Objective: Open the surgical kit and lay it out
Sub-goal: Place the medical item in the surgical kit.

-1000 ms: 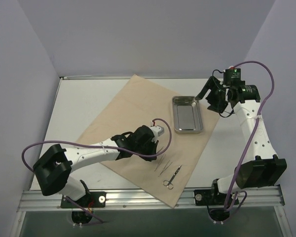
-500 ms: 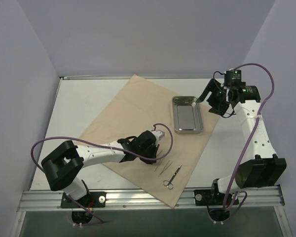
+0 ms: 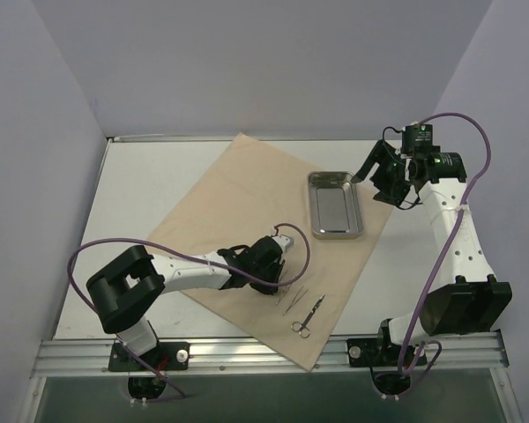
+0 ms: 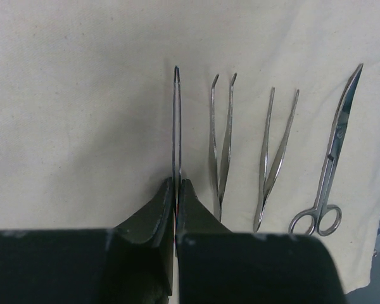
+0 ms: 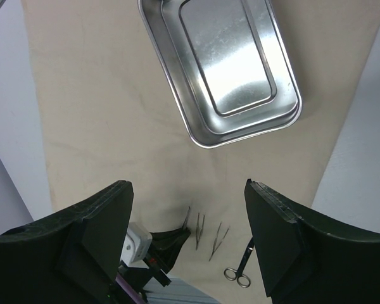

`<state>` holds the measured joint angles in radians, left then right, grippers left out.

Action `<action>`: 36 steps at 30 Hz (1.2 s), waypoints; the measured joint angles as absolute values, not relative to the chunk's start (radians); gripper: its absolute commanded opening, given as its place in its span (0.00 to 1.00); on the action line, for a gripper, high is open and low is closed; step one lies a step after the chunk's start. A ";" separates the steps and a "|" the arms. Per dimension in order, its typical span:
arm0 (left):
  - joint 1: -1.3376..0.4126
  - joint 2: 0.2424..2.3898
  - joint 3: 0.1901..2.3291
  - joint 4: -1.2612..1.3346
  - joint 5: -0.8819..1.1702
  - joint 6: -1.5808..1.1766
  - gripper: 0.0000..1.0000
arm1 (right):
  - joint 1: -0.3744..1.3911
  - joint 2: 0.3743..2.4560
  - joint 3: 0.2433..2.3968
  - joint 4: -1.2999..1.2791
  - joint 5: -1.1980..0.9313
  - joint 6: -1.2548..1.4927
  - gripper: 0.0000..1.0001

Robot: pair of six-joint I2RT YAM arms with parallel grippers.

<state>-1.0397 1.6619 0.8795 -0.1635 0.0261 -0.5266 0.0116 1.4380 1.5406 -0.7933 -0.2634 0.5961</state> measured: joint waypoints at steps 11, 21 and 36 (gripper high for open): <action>-1.039 1.720 0.950 -0.191 0.024 -0.543 0.02 | 0.012 1.439 1.541 -0.793 -0.271 0.594 0.73; -1.042 1.690 0.927 -0.211 -0.023 -0.575 0.02 | 0.012 1.466 1.541 -0.793 -0.278 0.592 0.73; -1.042 1.666 0.912 -0.256 -0.049 -0.587 0.05 | 0.012 1.467 1.541 -0.792 -0.288 0.589 0.73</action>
